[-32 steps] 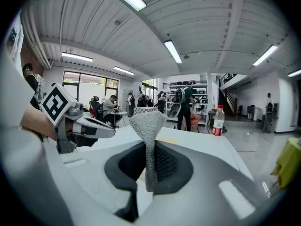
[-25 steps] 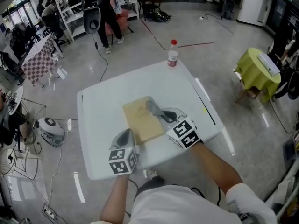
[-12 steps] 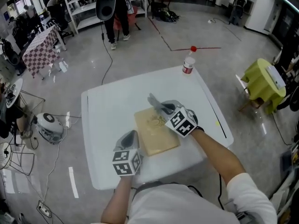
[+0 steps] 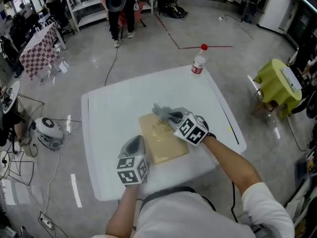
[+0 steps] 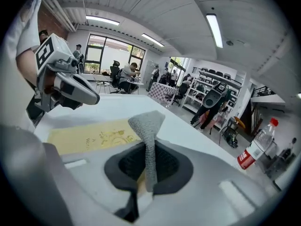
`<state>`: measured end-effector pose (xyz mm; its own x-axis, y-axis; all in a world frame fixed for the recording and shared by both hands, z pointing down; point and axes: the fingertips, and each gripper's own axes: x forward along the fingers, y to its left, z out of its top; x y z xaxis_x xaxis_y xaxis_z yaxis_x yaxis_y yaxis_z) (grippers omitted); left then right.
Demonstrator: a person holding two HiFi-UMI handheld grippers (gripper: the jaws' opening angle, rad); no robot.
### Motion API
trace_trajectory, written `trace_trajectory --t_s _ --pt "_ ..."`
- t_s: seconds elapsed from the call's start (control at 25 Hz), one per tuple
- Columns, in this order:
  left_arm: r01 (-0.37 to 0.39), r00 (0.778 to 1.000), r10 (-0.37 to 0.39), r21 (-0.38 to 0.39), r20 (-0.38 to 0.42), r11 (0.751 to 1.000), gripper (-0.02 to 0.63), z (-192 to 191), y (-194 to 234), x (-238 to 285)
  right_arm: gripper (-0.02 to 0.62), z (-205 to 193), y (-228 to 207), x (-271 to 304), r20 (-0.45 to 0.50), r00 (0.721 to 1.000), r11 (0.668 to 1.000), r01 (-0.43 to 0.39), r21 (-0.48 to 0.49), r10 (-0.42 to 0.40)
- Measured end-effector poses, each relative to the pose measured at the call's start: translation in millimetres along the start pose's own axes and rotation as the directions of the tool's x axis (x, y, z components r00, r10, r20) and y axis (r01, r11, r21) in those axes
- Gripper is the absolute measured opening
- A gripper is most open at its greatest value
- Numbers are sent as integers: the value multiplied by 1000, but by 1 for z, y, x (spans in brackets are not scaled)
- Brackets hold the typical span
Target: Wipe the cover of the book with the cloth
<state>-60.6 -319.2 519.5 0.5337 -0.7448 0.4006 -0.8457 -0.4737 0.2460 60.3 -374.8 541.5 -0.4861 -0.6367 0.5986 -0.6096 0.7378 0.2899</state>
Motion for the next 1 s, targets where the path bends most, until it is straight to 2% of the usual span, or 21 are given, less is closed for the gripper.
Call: trace_trajectory --t_s 0.52,1.0 --pt "-86 996 86 16 39 996 6 6 -24 -25 17 -18 56 -47 56 991 992 -123 18 122" --pt "-92 995 91 32 41 995 6 0 -48 -33 17 -37 104 -92 77 974 976 -215 39 212"
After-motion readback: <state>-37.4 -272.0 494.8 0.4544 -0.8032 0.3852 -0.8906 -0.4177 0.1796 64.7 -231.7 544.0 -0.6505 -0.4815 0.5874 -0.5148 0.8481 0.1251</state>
